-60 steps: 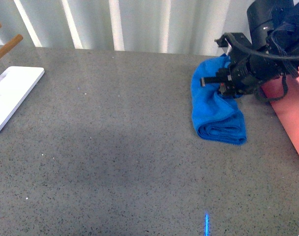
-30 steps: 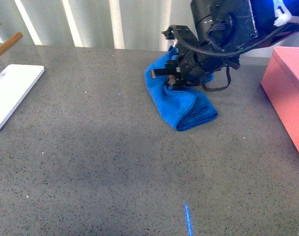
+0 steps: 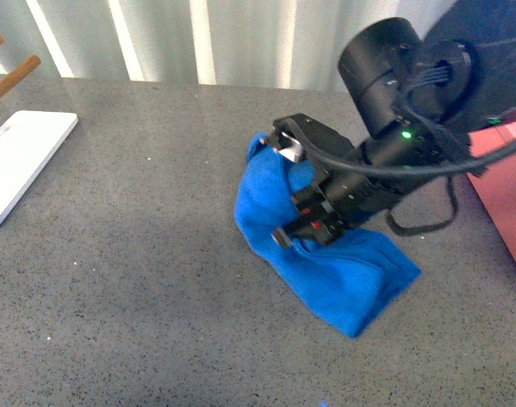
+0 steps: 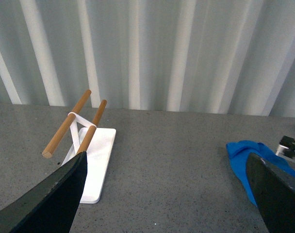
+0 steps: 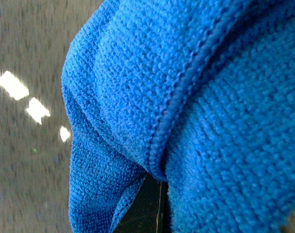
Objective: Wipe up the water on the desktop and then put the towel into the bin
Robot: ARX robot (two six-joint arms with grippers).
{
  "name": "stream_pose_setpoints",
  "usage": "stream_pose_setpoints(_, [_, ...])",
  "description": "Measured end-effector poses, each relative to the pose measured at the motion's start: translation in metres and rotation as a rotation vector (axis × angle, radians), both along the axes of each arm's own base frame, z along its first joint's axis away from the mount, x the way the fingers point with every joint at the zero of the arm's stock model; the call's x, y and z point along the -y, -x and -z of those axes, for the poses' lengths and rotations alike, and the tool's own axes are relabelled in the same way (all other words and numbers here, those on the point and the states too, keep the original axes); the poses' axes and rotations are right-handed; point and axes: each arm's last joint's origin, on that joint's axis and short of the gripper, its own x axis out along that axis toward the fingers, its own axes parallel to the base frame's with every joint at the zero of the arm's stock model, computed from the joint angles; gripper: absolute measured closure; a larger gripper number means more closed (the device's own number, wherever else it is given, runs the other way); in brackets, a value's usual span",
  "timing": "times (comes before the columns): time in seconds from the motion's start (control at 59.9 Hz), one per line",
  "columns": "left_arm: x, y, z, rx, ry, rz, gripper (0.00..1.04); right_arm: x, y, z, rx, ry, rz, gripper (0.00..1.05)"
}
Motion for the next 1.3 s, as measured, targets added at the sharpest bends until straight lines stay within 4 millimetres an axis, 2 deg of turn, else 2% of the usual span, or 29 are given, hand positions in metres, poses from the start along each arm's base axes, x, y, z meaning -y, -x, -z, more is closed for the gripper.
stream_pose_setpoints(0.134, [0.0, 0.0, 0.0, 0.0, 0.0, 0.0, 0.07, 0.03, 0.003, 0.0, 0.033, 0.078, -0.056, 1.01])
stream_pose_setpoints(0.401, [0.0, 0.0, 0.0, 0.0, 0.0, 0.0, 0.07, 0.088, -0.021, -0.007, 0.144, 0.262, 0.025, 1.01])
stream_pose_setpoints(0.535, [0.0, 0.0, 0.0, 0.0, 0.0, 0.0, 0.07, 0.106, -0.037, -0.016, 0.218, 0.323, 0.086, 1.01])
stream_pose_setpoints(0.652, [0.0, 0.0, 0.0, 0.0, 0.0, 0.0, 0.07, 0.11, -0.05, -0.029, 0.267, 0.334, 0.111, 1.01])
stream_pose_setpoints(0.785, [0.0, 0.0, 0.0, 0.0, 0.0, 0.0, 0.07, 0.108, -0.062, -0.064, 0.355, 0.315, 0.132, 1.01])
stream_pose_setpoints(0.986, [0.0, 0.0, 0.0, 0.0, 0.0, 0.0, 0.07, 0.111, -0.063, -0.148, 0.521, 0.236, 0.183, 1.01])
stream_pose_setpoints(1.136, [0.0, 0.0, 0.0, 0.0, 0.0, 0.0, 0.07, 0.131, -0.05, -0.21, 0.65, 0.216, 0.258, 1.01])
stream_pose_setpoints(1.303, [0.0, 0.0, 0.0, 0.0, 0.0, 0.0, 0.07, 0.169, -0.028, -0.26, 0.73, 0.198, 0.342, 1.01])
